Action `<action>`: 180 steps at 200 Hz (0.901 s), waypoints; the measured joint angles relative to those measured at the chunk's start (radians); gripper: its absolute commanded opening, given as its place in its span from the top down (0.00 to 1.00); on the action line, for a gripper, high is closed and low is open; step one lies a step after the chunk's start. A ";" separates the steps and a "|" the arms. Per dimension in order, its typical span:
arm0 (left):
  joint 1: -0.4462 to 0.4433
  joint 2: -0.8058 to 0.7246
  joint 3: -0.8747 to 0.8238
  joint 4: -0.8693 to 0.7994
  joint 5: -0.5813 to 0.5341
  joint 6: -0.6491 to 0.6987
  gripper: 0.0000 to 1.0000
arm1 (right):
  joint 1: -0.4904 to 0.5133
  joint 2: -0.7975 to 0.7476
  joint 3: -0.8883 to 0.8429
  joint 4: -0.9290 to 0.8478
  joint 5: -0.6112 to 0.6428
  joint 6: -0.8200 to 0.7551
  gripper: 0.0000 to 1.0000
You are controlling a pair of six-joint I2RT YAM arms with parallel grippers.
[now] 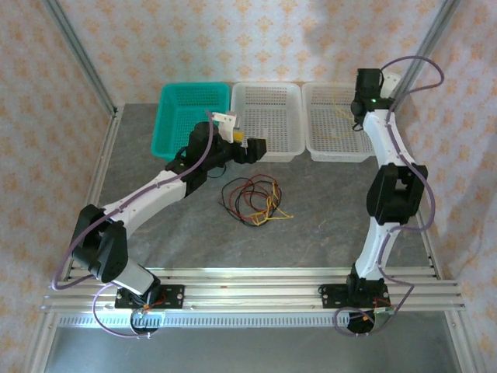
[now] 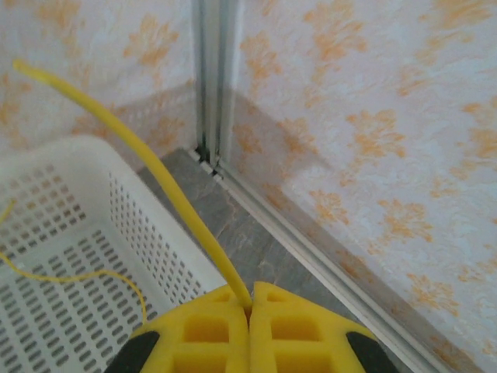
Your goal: Untangle the cables
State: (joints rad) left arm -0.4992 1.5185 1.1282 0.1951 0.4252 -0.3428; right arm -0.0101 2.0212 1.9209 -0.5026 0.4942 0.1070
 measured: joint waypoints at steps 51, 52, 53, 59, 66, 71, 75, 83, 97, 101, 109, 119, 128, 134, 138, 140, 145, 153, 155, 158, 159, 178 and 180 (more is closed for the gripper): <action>-0.003 0.000 -0.041 0.002 -0.008 -0.001 0.01 | 0.041 0.257 0.248 -0.227 -0.130 -0.051 1.00; -0.003 0.000 -0.041 0.002 -0.008 -0.001 0.01 | 0.042 0.262 0.253 -0.232 -0.132 -0.052 1.00; -0.003 0.000 -0.041 0.003 -0.008 -0.001 0.01 | 0.042 0.265 0.256 -0.235 -0.134 -0.052 1.00; -0.003 -0.002 -0.041 0.002 -0.008 -0.001 0.01 | 0.044 0.288 0.277 -0.261 -0.147 -0.055 1.00; -0.003 -0.003 -0.041 0.003 -0.008 0.000 0.01 | 0.045 0.316 0.301 -0.293 -0.162 -0.060 1.00; -0.003 -0.005 -0.041 0.002 -0.008 0.000 0.01 | 0.045 0.335 0.318 -0.313 -0.171 -0.061 1.00; -0.003 -0.005 -0.041 0.003 -0.008 0.000 0.01 | 0.045 0.348 0.328 -0.327 -0.179 -0.064 1.00; -0.003 -0.007 -0.041 0.003 -0.008 0.000 0.01 | 0.044 0.370 0.344 -0.354 -0.190 -0.069 1.00; -0.005 -0.007 -0.041 0.003 -0.008 0.000 0.01 | 0.044 0.402 0.361 -0.395 -0.216 -0.078 1.00; -0.005 -0.007 -0.041 0.002 -0.007 0.000 0.01 | 0.044 0.409 0.364 -0.406 -0.223 -0.080 1.00; -0.005 -0.007 -0.041 0.002 -0.007 0.000 0.01 | 0.043 0.423 0.366 -0.425 -0.235 -0.084 1.00; -0.010 -0.007 -0.041 0.003 -0.007 0.000 0.01 | 0.043 0.438 0.369 -0.447 -0.249 -0.087 0.99; -0.013 -0.007 -0.041 0.003 -0.007 0.000 0.01 | 0.043 0.449 0.370 -0.460 -0.262 -0.087 0.99; -0.016 -0.007 -0.041 0.002 -0.006 0.000 0.01 | 0.043 0.457 0.370 -0.469 -0.270 -0.087 0.98; -0.018 -0.007 -0.041 0.002 -0.006 0.000 0.01 | 0.043 0.460 0.370 -0.473 -0.275 -0.087 0.97; -0.019 -0.007 -0.041 0.003 -0.006 0.000 0.01 | 0.043 0.462 0.370 -0.475 -0.278 -0.087 0.96; -0.019 -0.007 -0.041 0.002 -0.005 0.000 0.01 | 0.043 0.466 0.370 -0.479 -0.282 -0.087 0.95; -0.025 -0.007 -0.041 0.002 -0.003 0.000 0.01 | 0.043 0.472 0.370 -0.485 -0.286 -0.087 0.91; -0.025 -0.007 -0.041 0.002 -0.003 0.000 0.01 | 0.043 0.472 0.370 -0.486 -0.286 -0.086 0.89; -0.025 -0.007 -0.041 0.002 -0.003 0.000 0.01 | 0.043 0.473 0.370 -0.486 -0.286 -0.089 0.86; -0.025 -0.007 -0.041 0.002 -0.003 0.000 0.01 | 0.043 0.473 0.370 -0.487 -0.286 -0.090 0.85; -0.031 -0.007 -0.041 0.002 0.005 0.000 0.01 | 0.043 0.473 0.374 -0.494 -0.285 -0.095 0.74; -0.031 -0.007 -0.041 0.002 0.005 0.000 0.01 | 0.043 0.473 0.375 -0.494 -0.285 -0.097 0.73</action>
State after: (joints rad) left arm -0.5304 1.5116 1.0874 0.1970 0.4301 -0.3431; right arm 0.0326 2.4943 2.2955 -0.9966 0.2089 0.0105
